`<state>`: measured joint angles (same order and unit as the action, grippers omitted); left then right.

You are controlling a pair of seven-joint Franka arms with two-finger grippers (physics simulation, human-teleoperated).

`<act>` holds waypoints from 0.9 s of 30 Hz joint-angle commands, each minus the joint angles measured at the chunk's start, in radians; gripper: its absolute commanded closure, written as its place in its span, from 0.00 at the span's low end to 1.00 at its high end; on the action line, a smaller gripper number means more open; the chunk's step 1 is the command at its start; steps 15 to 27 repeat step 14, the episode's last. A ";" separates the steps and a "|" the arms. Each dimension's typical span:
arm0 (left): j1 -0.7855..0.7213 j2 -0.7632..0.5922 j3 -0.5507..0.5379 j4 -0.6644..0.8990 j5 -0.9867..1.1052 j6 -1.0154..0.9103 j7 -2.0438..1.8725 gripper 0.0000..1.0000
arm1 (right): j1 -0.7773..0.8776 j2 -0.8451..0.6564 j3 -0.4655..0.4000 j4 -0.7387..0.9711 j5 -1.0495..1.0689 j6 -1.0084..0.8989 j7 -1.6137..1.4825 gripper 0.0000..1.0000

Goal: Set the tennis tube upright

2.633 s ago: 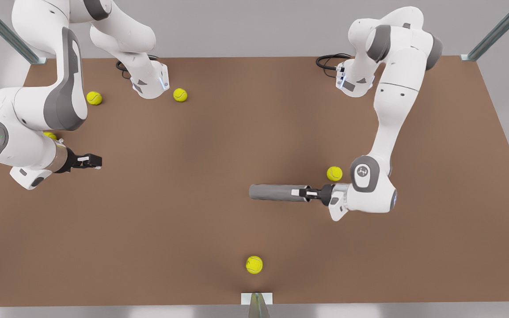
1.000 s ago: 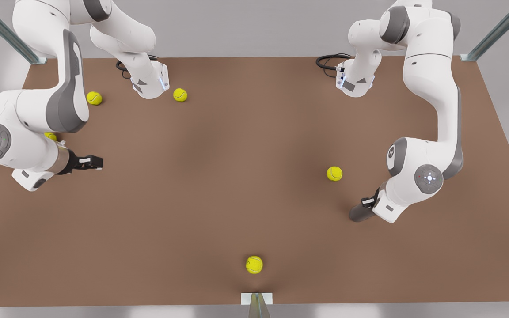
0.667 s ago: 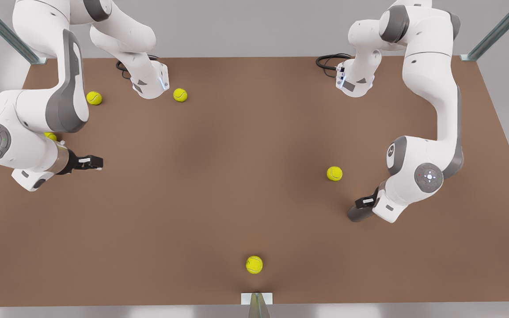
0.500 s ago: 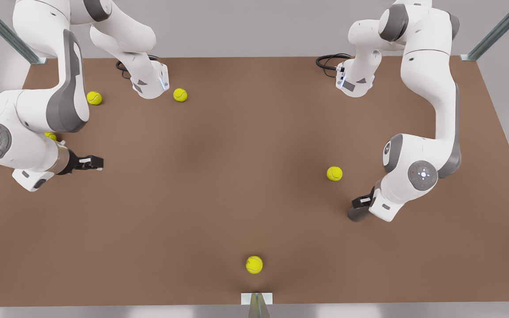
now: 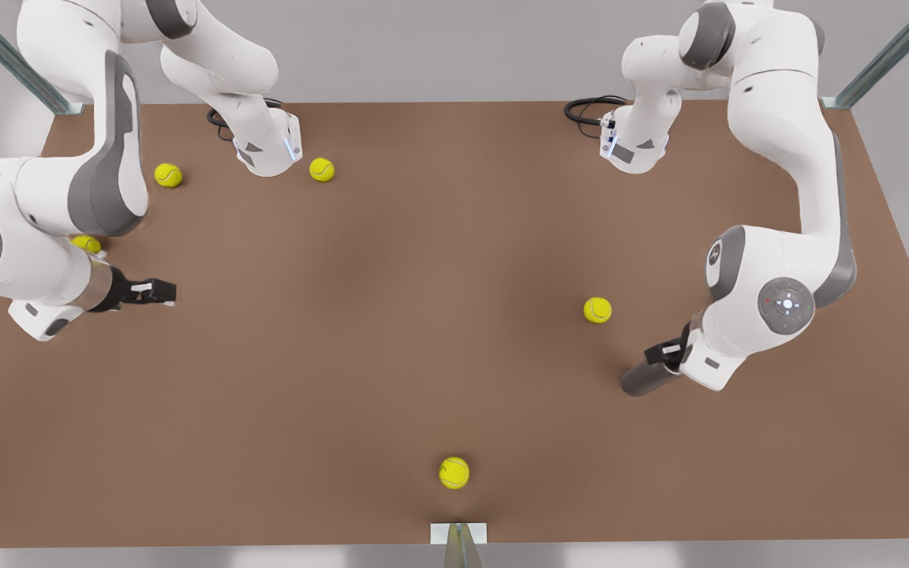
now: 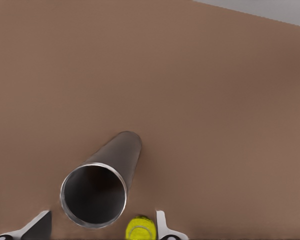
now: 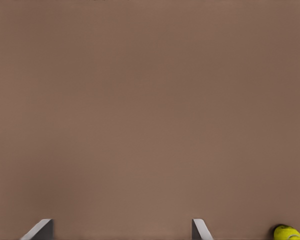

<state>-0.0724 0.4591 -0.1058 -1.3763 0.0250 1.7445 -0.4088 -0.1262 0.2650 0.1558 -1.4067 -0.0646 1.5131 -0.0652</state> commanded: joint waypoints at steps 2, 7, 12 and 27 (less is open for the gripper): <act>0.026 0.000 0.002 0.065 -0.088 -0.129 0.105 0.00 | 0.019 0.002 0.002 0.032 -0.004 0.039 -0.002 0.00; 0.048 -0.077 0.015 0.141 -0.050 -0.306 0.383 0.00 | 0.017 0.003 0.001 0.041 -0.006 0.045 -0.004 0.00; 0.046 -0.195 0.017 0.028 -0.028 -0.273 0.392 0.00 | 0.017 0.005 0.001 0.041 -0.008 0.049 -0.002 0.00; 0.046 -0.194 0.017 0.028 -0.028 -0.273 0.390 0.00 | 0.017 0.005 0.001 0.041 -0.008 0.049 -0.001 0.00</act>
